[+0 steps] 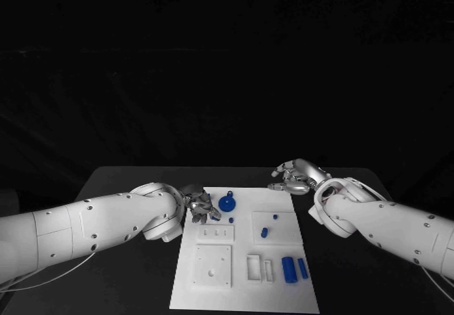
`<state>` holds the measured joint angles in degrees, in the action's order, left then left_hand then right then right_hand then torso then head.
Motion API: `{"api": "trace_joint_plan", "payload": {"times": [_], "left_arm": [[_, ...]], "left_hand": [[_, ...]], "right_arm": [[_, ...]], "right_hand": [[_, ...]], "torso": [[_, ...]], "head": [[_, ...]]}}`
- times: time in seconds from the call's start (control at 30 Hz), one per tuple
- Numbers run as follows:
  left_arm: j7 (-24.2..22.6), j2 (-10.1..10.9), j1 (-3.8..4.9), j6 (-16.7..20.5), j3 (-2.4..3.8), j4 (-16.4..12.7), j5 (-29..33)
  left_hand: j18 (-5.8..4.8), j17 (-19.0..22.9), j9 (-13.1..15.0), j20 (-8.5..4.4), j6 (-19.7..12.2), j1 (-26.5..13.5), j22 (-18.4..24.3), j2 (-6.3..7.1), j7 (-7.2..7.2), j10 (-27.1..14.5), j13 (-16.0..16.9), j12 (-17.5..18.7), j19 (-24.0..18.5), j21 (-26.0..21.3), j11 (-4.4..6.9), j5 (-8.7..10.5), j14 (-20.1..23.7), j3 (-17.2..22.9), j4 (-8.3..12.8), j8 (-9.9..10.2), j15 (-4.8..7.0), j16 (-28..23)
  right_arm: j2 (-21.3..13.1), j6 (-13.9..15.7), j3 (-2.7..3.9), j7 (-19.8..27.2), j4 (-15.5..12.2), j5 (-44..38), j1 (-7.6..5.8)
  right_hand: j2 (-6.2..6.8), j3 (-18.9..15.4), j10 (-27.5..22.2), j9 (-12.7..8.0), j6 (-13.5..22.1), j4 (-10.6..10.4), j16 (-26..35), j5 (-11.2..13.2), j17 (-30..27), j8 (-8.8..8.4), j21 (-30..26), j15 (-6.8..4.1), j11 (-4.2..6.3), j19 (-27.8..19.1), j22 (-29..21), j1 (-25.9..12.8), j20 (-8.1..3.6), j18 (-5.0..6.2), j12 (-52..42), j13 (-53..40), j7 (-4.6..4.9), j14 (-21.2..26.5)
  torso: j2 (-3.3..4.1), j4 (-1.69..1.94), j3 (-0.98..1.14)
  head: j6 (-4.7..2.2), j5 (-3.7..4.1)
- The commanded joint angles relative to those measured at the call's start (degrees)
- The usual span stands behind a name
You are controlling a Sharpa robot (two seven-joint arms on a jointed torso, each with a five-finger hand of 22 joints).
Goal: Assemble the parts on the task board
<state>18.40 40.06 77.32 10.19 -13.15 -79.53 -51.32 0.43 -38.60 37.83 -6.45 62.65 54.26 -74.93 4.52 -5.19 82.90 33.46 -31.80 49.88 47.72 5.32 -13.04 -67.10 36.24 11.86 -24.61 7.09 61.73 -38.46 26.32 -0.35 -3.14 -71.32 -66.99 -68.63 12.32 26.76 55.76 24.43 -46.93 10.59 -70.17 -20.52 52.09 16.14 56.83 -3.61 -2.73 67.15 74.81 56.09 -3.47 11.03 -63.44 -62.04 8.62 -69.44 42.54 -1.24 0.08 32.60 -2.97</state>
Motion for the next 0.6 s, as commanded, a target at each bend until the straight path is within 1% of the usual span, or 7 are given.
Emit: {"api": "trace_joint_plan", "payload": {"times": [0.03, 0.13, 0.2, 0.23, 0.33, 0.43, 0.6], "left_arm": [[1.79, -0.71, 0.13, 0.84, -0.27, 0.24, -6.18], [1.92, -1.08, -0.07, 0.93, -0.46, 0.89, -5.82], [2.06, -1.27, -0.29, 0.88, -0.58, 1.26, -5.59], [2.18, -1.51, -0.47, 0.94, -0.58, 1.51, -5.44], [2.45, -2.03, -1.34, 0.96, -0.57, 2.04, -5.29], [2.34, -2.48, -1.96, 0.75, -0.56, 2.48, -5.13], [1.72, -2.98, -2.02, -1.59, -0.56, 3.65, -4.2]], "left_hand": [[0.13, 0.02, 3.8, -5.92, 6.84, 0.53, -1.01, -0.29, 4.99, 0.7, 0.32, -0.9, 0.9, 0.64, 0.23, -0.44, -0.96, 0.27, -0.22, 0.28, 0.19, 0.77], [0.2, -0.11, 5.09, -6.25, 7.34, 0.17, -0.97, -0.37, 5.31, 0.99, 0.89, -2.19, 1.85, 0.95, 0.58, -0.45, -1.59, 0.27, -0.59, -0.09, 0.65, 1.56], [0.43, -0.5, 6.96, -6.84, 7.8, -0.61, -1.24, -0.92, 5.76, 1.44, 1.94, -4.39, 3.33, 2.02, 1.15, -4.02, -2.71, -0.09, -0.32, -0.72, 1.48, 3.08], [0.47, -0.53, 8.0, -7.07, 7.82, -0.98, -1.26, -1.14, 5.92, 1.19, 2.41, -5.44, 3.61, 2.41, 1.3, -4.85, -2.84, -0.13, 0.12, -0.89, 1.79, 3.62], [0.52, -0.43, 10.34, -7.61, 7.84, -1.72, -1.27, -1.44, 6.16, 0.6, 3.25, -7.94, 4.12, 3.52, 1.61, -6.88, -3.08, 0.2, 1.04, -0.82, 2.34, 4.97], [0.54, -0.4, 11.51, -7.89, 8.19, -2.18, -1.29, -1.57, 6.38, 0.48, 3.62, -9.4, 4.41, 4.26, 1.84, -8.1, -3.31, 0.3, 1.37, -0.83, 2.68, 5.9], [0.54, -0.26, 12.99, -8.22, 8.65, -3.05, -1.26, -1.96, 6.64, 0.18, 3.91, -11.26, 4.58, 5.13, 2.12, -8.71, -3.45, 0.31, 1.4, -0.87, 3.04, 7.13]], "right_arm": [[-0.01, -0.28, 0.09, 8.2, 2.26, 8.05, -0.81], [0.3, -0.25, 0.09, 8.93, 4.36, 12.76, -1.56], [0.66, 0.13, 0.11, 9.03, 5.77, 16.2, -2.04], [0.91, 0.27, 0.12, 9.4, 6.66, 17.8, -2.38], [1.37, 0.93, 0.15, 10.09, 8.34, 20.7, -2.83], [1.61, 0.68, 0.18, 10.24, 8.9, 21.77, -3.19], [1.86, -1.05, 0.44, 9.59, 8.2, 21.64, -3.9]], "right_hand": [[-1.11, -0.6, -1.43, 0.1, 0.2, 1.54, 2.31, -0.55, -1.23, 0.14, -2.27, 0.33, -0.15, -3.02, -0.56, -0.17, 0.92, 3.78, 1.77, 1.83, 0.74, 2.48], [-1.65, -1.01, -2.51, 0.2, 0.22, 2.5, 4.08, -0.56, -2.27, 0.2, -4.12, 0.46, -0.38, -5.25, -0.99, -0.44, 2.03, 3.56, 3.48, 3.85, 0.93, 4.41], [-2.49, -0.32, -3.68, 0.22, 0.43, 2.82, 6.57, 0.35, -3.71, 0.15, -6.36, 0.82, -0.65, -7.25, -1.89, -0.32, 2.94, 3.34, 5.45, 5.85, 1.1, 6.23], [-2.75, 0.22, -3.76, 0.25, 0.5, 2.9, 8.01, 1.27, -4.71, 0.17, -7.73, 0.78, -0.77, -7.82, -2.63, -0.2, 3.57, 3.22, 6.48, 7.26, 1.37, 6.43], [-2.85, 0.76, -3.66, 0.29, 0.65, 3.1, 9.73, 1.33, -5.96, 0.18, -9.35, 1.03, -0.86, -7.97, -3.49, -0.12, 4.41, 3.4, 7.53, 9.44, 1.38, 6.37], [-2.89, 0.85, -3.82, 0.3, 0.72, 3.3, 10.36, 0.58, -6.4, 0.2, -10.06, 1.14, -0.95, -8.12, -3.73, -0.16, 4.87, 3.51, 7.81, 10.48, 1.45, 6.45], [-3.14, 0.72, -4.88, 0.26, 1.12, 3.57, 11.57, -0.41, -7.03, 0.08, -11.43, 1.5, -1.32, -9.23, -3.92, -0.65, 5.74, 3.55, 8.4, 12.21, 1.76, 7.51]], "torso": [[0.09, 0.13, -0.04], [0.04, 0.1, -0.02], [0.08, 0.06, 0.01], [0.11, 0.04, 0.04], [0.13, 0.09, 0.1], [0.09, 0.13, 0.01], [0.27, 0.08, -0.03]], "head": [[0.42, 0.18], [0.81, 0.06], [1.21, -0.03], [1.31, -0.07], [1.71, -0.06], [2.2, -0.13], [2.87, -0.21]]}}
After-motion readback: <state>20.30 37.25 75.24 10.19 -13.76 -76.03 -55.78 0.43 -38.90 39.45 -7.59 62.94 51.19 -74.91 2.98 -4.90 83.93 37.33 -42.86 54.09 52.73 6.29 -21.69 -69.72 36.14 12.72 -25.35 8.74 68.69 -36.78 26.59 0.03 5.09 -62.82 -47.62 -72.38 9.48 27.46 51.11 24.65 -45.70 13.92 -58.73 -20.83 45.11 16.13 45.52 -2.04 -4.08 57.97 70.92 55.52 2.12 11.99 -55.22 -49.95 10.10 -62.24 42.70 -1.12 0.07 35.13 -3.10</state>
